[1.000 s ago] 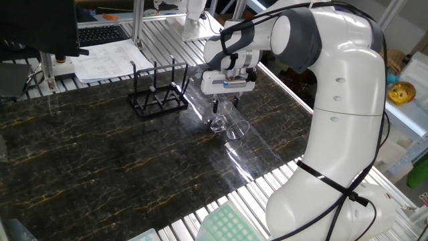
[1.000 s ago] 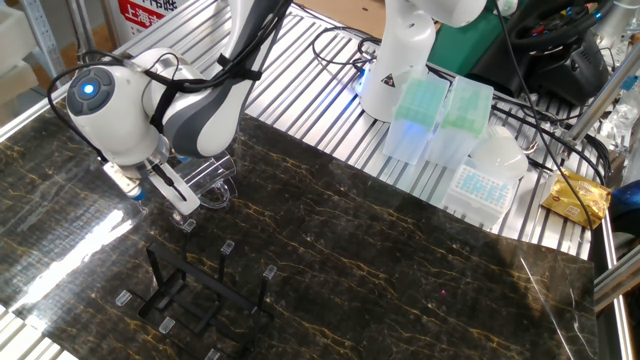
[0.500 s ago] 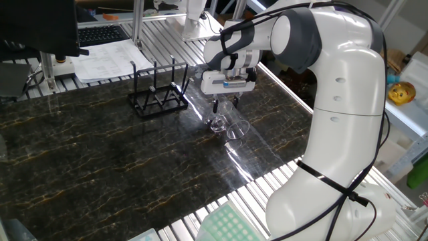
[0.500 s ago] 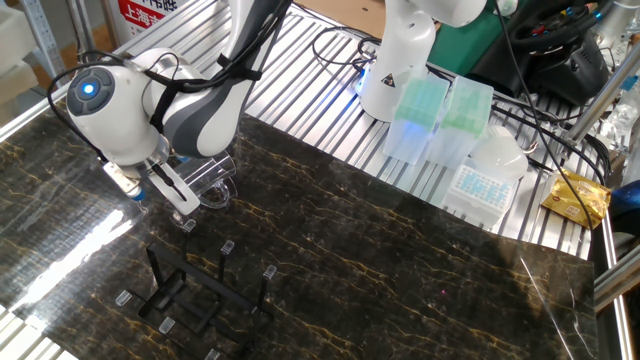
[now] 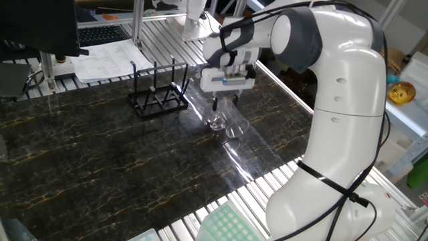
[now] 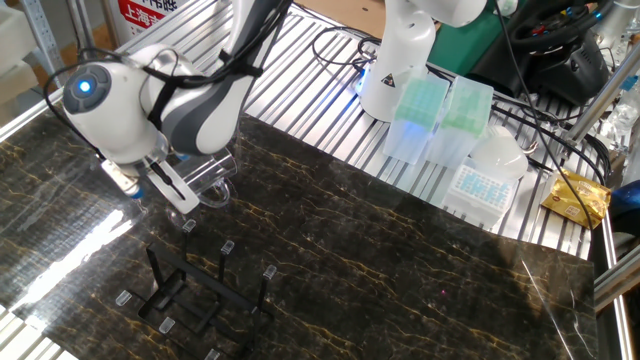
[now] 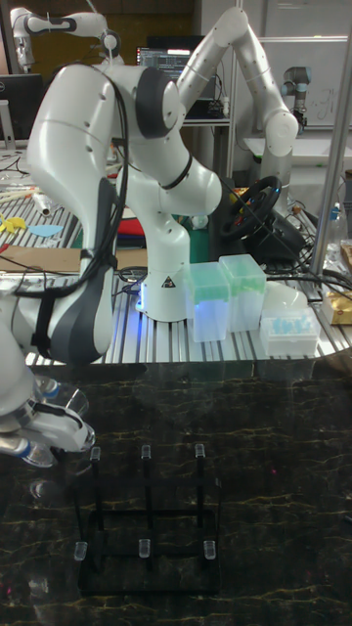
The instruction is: Put the cup on the cup rack
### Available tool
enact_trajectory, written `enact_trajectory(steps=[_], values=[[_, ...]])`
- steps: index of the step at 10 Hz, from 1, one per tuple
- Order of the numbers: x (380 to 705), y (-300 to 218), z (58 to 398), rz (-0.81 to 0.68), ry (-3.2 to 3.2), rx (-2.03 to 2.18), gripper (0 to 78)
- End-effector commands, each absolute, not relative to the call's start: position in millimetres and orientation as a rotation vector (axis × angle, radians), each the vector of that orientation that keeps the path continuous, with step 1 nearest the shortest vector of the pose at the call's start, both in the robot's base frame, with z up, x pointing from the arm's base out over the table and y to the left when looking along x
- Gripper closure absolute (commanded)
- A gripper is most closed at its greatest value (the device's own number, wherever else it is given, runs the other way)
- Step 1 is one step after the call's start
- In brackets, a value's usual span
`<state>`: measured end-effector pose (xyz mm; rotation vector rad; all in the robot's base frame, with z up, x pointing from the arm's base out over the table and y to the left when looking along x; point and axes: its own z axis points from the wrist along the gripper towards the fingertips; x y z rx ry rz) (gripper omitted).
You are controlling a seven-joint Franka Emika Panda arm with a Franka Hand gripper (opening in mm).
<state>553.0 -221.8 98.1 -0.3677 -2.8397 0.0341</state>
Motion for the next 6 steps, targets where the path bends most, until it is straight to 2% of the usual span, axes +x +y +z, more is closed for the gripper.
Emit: enact_trajectory(steps=[1, 4, 6], values=[[566.7, -211.1, 156.4, 0.041, -2.812, -0.394, 76.4], [574.7, -199.9, 199.5, 0.037, -2.812, -0.422, 76.4], [585.2, -187.3, 247.7, 0.040, -2.815, -0.502, 76.4]])
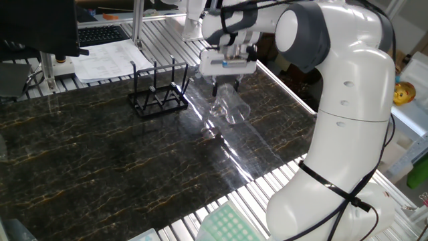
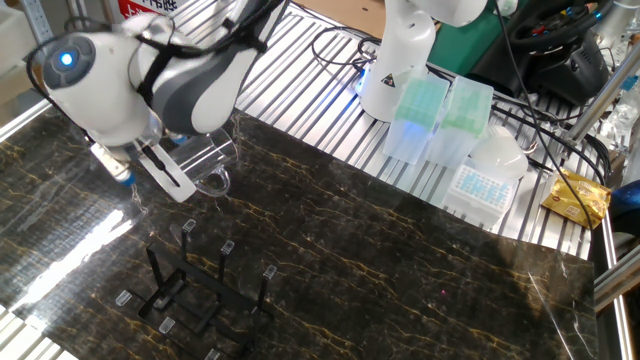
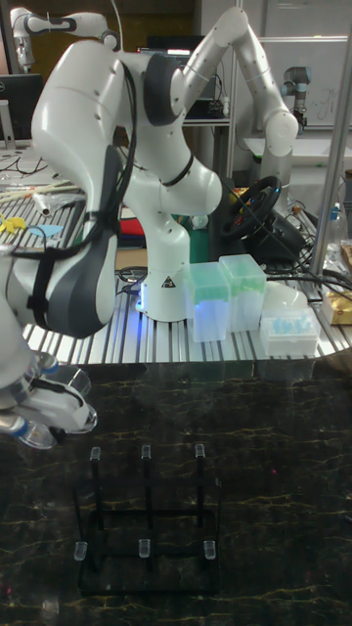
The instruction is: Put the cup on the cup rack
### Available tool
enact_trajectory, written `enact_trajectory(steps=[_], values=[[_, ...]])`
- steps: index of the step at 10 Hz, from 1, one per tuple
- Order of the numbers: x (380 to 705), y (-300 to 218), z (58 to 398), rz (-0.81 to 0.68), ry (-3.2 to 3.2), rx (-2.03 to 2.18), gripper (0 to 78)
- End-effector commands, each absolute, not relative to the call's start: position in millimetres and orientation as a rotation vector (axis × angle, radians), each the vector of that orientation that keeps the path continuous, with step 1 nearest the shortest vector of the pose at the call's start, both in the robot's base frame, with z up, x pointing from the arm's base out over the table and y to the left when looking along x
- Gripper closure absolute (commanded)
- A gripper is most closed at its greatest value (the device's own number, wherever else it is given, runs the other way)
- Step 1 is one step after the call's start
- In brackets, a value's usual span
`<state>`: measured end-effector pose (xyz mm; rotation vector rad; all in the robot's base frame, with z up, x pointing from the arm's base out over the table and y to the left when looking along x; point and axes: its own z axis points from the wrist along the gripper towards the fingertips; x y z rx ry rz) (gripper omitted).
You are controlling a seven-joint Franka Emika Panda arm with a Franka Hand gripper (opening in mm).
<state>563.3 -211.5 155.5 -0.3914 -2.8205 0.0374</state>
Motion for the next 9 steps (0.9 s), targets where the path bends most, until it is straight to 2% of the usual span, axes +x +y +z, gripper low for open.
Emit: enact_trajectory(steps=[1, 3, 9], values=[[588.4, -180.5, 272.4, 0.037, -2.835, -0.571, 76.4], [591.8, -172.4, 300.8, 0.034, -2.881, -0.662, 76.4], [599.4, -176.6, 314.7, 0.029, -2.959, -0.791, 76.4]])
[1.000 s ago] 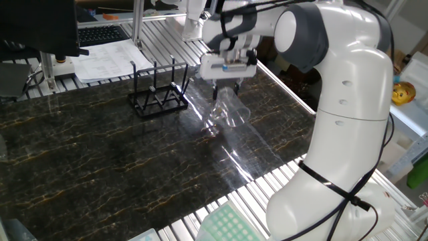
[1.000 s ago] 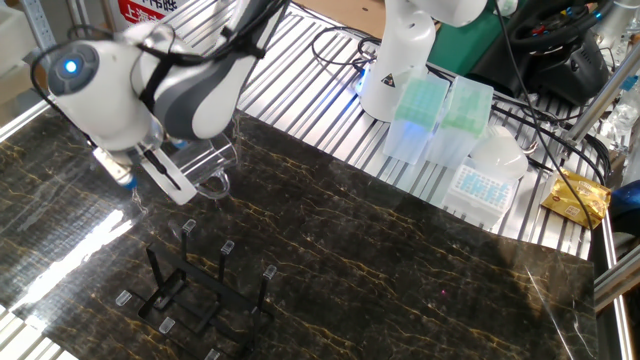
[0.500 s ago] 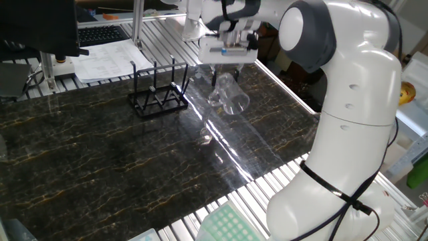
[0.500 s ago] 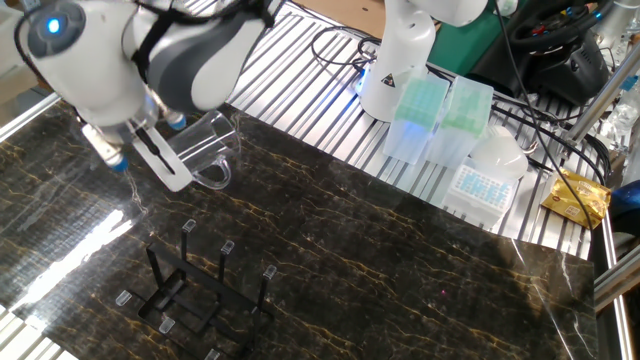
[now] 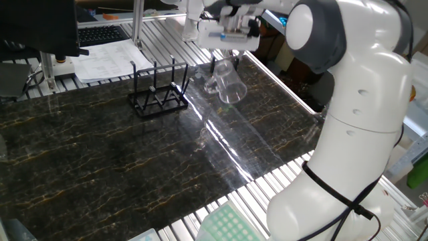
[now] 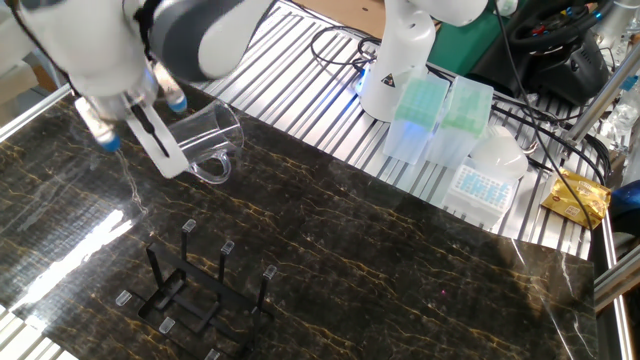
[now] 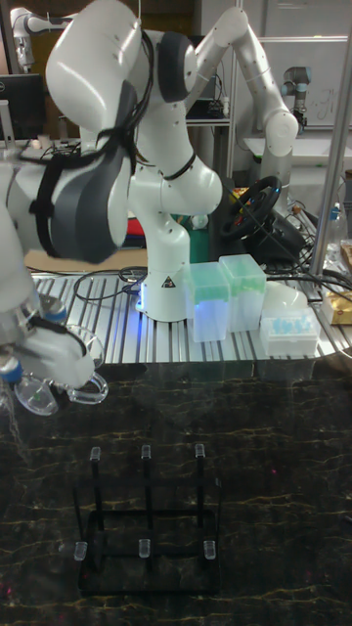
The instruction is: Put the cup on the cup rack
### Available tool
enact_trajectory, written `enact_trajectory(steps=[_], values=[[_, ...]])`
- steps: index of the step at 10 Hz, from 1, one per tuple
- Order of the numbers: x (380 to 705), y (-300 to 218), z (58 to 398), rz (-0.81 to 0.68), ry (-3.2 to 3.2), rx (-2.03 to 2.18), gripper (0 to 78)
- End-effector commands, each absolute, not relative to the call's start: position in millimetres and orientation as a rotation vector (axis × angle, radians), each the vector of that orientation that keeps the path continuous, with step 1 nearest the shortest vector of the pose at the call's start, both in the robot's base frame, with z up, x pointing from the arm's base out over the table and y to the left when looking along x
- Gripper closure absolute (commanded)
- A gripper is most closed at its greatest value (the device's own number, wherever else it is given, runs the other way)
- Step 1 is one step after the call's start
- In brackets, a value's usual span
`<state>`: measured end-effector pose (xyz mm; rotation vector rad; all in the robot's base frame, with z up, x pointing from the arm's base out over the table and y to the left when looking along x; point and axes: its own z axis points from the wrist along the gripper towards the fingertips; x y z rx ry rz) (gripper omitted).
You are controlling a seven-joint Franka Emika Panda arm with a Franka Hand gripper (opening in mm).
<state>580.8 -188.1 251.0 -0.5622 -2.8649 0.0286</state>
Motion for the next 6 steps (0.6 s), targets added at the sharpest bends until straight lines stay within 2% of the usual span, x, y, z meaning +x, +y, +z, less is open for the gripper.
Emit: enact_trajectory(steps=[1, 3, 6], values=[[601.4, -177.3, 318.5, 0.032, -2.969, -0.811, 76.4], [605.4, -176.1, 323.7, 0.052, -2.991, -0.874, 76.4], [617.4, -165.1, 312.8, 0.096, -3.002, -0.998, 76.4]])
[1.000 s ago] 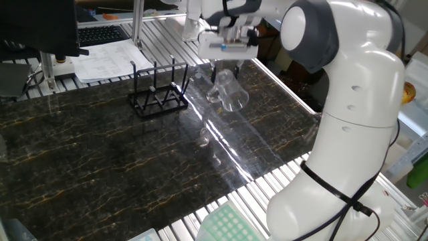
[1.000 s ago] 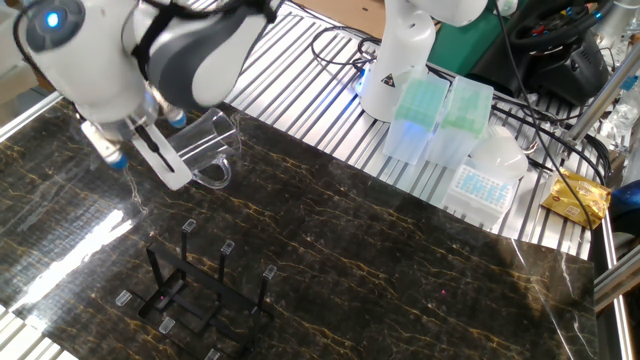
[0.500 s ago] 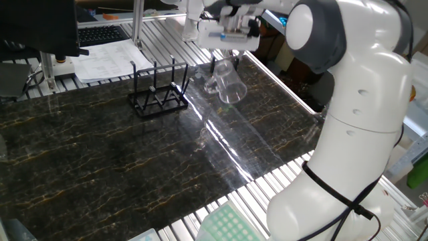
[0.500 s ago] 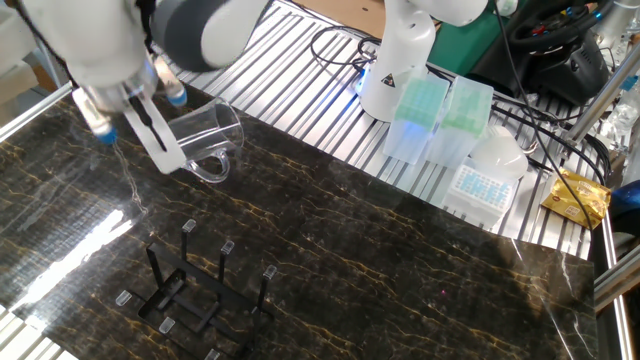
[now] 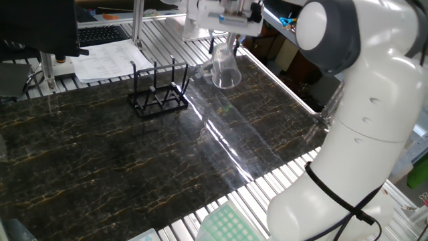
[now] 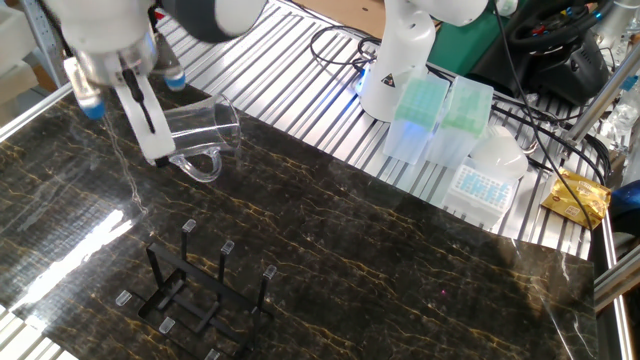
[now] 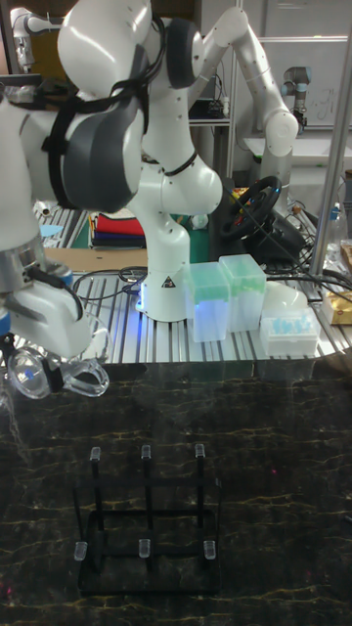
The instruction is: Put the cup on the cup rack
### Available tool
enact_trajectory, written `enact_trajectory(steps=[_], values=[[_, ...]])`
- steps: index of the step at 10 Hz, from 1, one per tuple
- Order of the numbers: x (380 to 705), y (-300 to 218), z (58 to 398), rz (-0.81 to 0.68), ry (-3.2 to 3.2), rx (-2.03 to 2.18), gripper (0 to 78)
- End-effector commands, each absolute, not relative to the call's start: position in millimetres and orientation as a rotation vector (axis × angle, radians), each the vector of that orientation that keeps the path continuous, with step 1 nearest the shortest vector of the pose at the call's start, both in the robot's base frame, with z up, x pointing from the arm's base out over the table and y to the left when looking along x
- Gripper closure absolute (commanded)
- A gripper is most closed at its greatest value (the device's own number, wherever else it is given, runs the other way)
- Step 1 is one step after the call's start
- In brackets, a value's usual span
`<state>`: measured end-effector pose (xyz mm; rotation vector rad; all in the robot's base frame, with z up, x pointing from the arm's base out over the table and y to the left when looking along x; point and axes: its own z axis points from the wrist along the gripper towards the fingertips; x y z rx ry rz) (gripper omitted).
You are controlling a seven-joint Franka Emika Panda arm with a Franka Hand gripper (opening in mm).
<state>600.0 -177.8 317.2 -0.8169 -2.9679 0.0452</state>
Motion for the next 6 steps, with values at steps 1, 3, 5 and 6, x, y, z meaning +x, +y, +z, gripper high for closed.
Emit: enact_trajectory(steps=[1, 3, 5, 6], values=[[620.4, -161.8, 309.2, 0.111, -3.001, -1.020, 76.4], [623.7, -158.2, 305.1, 0.137, -3.003, -1.057, 76.4], [625.3, -156.6, 303.1, 0.166, -2.994, -1.138, 76.4], [625.3, -157.0, 303.4, 0.190, -2.976, -1.198, 76.4]])
